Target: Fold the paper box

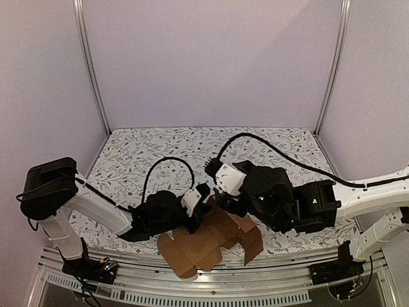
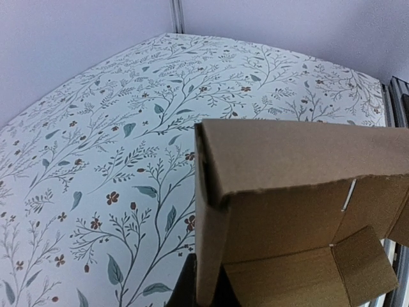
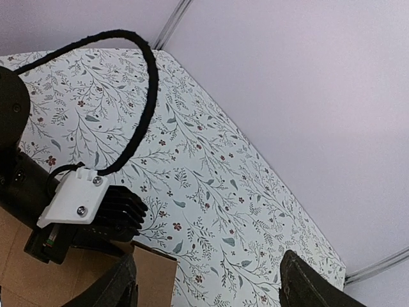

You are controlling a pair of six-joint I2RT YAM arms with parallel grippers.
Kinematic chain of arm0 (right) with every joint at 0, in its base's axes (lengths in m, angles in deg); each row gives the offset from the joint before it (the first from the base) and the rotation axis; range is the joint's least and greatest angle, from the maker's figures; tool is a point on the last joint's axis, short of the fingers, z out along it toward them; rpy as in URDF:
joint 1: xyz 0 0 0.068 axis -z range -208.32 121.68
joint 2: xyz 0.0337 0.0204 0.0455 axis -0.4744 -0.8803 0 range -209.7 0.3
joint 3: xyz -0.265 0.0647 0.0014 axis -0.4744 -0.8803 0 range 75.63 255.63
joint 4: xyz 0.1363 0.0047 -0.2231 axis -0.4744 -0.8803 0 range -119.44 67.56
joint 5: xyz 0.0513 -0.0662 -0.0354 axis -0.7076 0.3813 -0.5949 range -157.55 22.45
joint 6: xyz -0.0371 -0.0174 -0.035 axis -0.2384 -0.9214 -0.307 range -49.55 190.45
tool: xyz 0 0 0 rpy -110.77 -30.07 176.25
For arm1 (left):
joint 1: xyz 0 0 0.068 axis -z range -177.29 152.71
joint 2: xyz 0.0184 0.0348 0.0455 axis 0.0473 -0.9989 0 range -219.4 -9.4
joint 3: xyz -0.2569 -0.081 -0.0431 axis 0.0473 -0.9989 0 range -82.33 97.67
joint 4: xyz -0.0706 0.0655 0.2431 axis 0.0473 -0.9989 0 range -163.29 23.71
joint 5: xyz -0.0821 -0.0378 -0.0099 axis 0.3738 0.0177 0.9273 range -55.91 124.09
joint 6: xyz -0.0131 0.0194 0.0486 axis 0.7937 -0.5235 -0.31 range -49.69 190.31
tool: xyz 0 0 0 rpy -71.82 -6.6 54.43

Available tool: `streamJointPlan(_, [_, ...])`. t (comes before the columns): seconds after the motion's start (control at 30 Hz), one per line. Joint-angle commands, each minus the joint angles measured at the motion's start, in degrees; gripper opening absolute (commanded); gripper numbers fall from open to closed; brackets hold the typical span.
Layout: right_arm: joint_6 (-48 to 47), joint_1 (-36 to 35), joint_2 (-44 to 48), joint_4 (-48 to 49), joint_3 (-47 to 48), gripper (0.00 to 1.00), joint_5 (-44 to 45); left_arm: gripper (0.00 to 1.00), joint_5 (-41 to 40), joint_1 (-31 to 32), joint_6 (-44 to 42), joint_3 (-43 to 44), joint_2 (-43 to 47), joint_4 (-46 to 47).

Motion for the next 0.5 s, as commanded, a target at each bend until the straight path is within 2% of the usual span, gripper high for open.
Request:
streamJointPlan(0.0, [9.3, 4.8, 1.4, -2.9, -2.2, 0.72, -4.8, 0.0, 10.1, -3.3, -5.3, 3.5, -4.2, -2.0])
streamJointPlan(0.17, [18.7, 11.0, 1.9, -2.8, -4.2, 0.62, -13.4, 0.0, 16.5, -5.7, -4.3, 1.8, -7.9, 5.8])
streamJointPlan(0.47, [28.8, 16.6, -1.0, 1.8, -6.5, 0.03, -23.9, 0.0, 18.3, -7.1, -1.9, 1.5, -12.5, 12.3])
